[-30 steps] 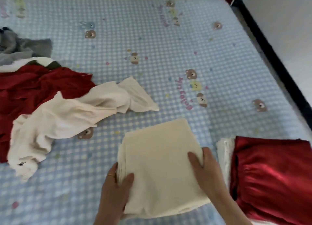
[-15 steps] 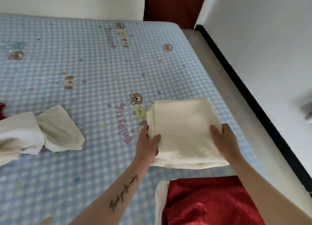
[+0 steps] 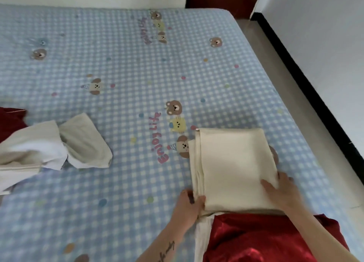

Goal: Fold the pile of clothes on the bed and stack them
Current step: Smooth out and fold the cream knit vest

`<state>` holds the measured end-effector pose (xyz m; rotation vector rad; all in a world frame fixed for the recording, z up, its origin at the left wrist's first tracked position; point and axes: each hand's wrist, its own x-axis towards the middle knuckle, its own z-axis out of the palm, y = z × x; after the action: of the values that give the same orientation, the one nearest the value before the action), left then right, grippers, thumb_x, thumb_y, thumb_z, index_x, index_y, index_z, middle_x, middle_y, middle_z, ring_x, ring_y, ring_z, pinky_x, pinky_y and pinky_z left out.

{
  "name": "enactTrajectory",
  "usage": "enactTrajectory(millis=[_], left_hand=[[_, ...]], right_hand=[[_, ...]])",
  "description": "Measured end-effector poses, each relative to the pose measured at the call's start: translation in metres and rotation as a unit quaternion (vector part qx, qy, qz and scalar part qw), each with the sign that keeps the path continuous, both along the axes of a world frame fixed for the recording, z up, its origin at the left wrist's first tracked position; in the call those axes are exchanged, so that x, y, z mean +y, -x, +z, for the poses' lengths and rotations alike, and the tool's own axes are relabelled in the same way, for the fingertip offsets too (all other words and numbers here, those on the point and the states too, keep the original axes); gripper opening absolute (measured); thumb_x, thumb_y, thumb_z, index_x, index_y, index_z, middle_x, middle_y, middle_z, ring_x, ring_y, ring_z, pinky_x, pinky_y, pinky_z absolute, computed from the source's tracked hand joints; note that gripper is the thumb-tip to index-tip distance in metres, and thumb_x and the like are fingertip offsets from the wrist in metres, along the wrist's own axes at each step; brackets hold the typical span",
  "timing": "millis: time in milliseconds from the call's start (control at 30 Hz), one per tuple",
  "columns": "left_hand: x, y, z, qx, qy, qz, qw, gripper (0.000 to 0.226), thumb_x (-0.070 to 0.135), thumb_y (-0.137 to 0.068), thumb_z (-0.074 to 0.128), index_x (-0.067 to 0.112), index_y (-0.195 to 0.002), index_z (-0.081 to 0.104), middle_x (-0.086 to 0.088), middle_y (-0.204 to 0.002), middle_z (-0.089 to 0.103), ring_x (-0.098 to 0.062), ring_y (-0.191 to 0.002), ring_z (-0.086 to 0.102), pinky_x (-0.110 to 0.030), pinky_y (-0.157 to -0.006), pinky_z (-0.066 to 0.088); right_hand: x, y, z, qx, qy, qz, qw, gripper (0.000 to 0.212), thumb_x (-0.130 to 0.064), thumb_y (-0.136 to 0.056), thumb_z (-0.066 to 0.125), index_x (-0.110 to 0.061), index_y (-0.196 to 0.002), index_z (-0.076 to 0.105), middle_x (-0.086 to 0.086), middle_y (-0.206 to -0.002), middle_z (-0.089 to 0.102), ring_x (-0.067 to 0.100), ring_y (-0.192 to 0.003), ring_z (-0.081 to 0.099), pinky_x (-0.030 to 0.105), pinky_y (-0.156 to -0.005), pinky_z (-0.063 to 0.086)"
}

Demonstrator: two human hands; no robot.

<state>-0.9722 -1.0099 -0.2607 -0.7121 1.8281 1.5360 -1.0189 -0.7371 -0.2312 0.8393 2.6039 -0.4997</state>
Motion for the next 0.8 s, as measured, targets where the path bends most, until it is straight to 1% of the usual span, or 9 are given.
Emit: enactTrajectory(millis=[100, 200, 300, 367, 467, 533, 600, 700, 800], left_hand=[[-0.053, -0.025, -0.004, 0.023, 0.067, -0.006, 0.997, 0.008, 0.026, -0.089, 0.058, 0.024, -0.094, 0.051, 0.0, -0.084, 0.063, -0.018, -0.075, 0.06, -0.035, -0.077, 0.051], [-0.139, -0.065, 0.001, 0.012, 0.128, 0.011, 0.992, 0.008, 0.018, -0.088, 0.059, 0.022, -0.092, 0.053, 0.002, -0.073, 0.06, -0.013, -0.066, 0.057, -0.025, -0.067, 0.047], [-0.246, -0.115, 0.017, -0.027, 0.194, 0.057, 0.979, 0.01, 0.02, -0.088, 0.059, 0.027, -0.087, 0.053, 0.0, -0.072, 0.065, -0.008, -0.059, 0.059, -0.017, -0.06, 0.046], [-0.312, -0.147, 0.027, -0.037, 0.225, 0.106, 0.968, 0.015, 0.013, -0.087, 0.061, 0.026, -0.088, 0.054, -0.008, -0.078, 0.067, -0.013, -0.068, 0.062, -0.026, -0.069, 0.051], [-0.405, -0.186, 0.041, -0.051, 0.253, 0.187, 0.948, 0.019, -0.001, -0.082, 0.063, 0.016, -0.088, 0.059, -0.023, -0.079, 0.065, -0.024, -0.077, 0.063, -0.044, -0.079, 0.051], [-0.453, -0.2, 0.05, -0.049, 0.278, 0.224, 0.933, 0.019, -0.004, -0.081, 0.064, 0.014, -0.085, 0.059, -0.023, -0.08, 0.065, -0.03, -0.08, 0.065, -0.046, -0.08, 0.05], [-0.493, -0.209, 0.063, -0.032, 0.301, 0.265, 0.915, 0.023, -0.002, -0.08, 0.066, 0.02, -0.082, 0.059, -0.021, -0.079, 0.067, -0.03, -0.075, 0.066, -0.044, -0.078, 0.05], [-0.539, -0.209, 0.083, 0.001, 0.316, 0.265, 0.911, 0.021, 0.009, -0.084, 0.063, 0.029, -0.084, 0.058, -0.007, -0.079, 0.068, -0.022, -0.072, 0.063, -0.034, -0.071, 0.046], [-0.58, -0.206, 0.093, 0.07, 0.336, 0.246, 0.907, 0.015, 0.011, -0.088, 0.059, 0.025, -0.094, 0.06, 0.0, -0.083, 0.068, -0.015, -0.075, 0.062, -0.03, -0.07, 0.045]], right_hand=[[-0.036, 0.002, 0.016, 0.079, -0.064, 0.07, 0.992, 0.057, -0.028, -0.085, 0.065, -0.007, -0.133, 0.042, 0.018, -0.133, 0.041, 0.038, -0.12, 0.041, 0.051, -0.095, 0.04], [-0.093, 0.001, 0.029, 0.09, 0.054, 0.061, 0.993, 0.039, -0.024, -0.087, 0.063, -0.01, -0.123, 0.054, 0.014, -0.119, 0.06, 0.028, -0.098, 0.058, 0.039, -0.086, 0.045], [-0.181, -0.006, 0.041, 0.043, 0.156, 0.087, 0.983, 0.019, -0.023, -0.087, 0.063, -0.02, -0.106, 0.062, 0.003, -0.093, 0.07, 0.017, -0.079, 0.06, 0.028, -0.07, 0.043], [-0.246, -0.011, 0.049, 0.043, 0.194, 0.144, 0.969, 0.013, -0.022, -0.087, 0.063, -0.024, -0.1, 0.062, 0.0, -0.089, 0.071, 0.014, -0.076, 0.063, 0.014, -0.06, 0.043], [-0.362, -0.019, 0.057, 0.034, 0.227, 0.245, 0.942, 0.008, -0.025, -0.09, 0.06, -0.028, -0.097, 0.06, -0.008, -0.088, 0.067, -0.002, -0.075, 0.059, 0.009, -0.053, 0.043], [-0.438, -0.025, 0.059, 0.045, 0.255, 0.311, 0.914, 0.012, -0.025, -0.09, 0.059, -0.025, -0.102, 0.06, -0.005, -0.095, 0.066, -0.001, -0.081, 0.059, 0.011, -0.064, 0.045], [-0.52, -0.03, 0.056, 0.074, 0.259, 0.384, 0.883, 0.025, -0.024, -0.092, 0.057, -0.017, -0.115, 0.059, 0.0, -0.11, 0.063, 0.014, -0.101, 0.06, 0.027, -0.086, 0.047], [-0.626, -0.031, 0.041, 0.124, 0.234, 0.459, 0.848, 0.044, -0.024, -0.095, 0.052, -0.009, -0.135, 0.044, 0.008, -0.134, 0.05, 0.023, -0.126, 0.046, 0.031, -0.102, 0.036], [-0.705, -0.023, 0.02, 0.098, 0.118, 0.497, 0.854, 0.061, -0.031, -0.098, 0.043, -0.007, -0.148, 0.017, 0.012, -0.154, 0.024, 0.025, -0.143, 0.023, 0.037, -0.115, 0.018]])
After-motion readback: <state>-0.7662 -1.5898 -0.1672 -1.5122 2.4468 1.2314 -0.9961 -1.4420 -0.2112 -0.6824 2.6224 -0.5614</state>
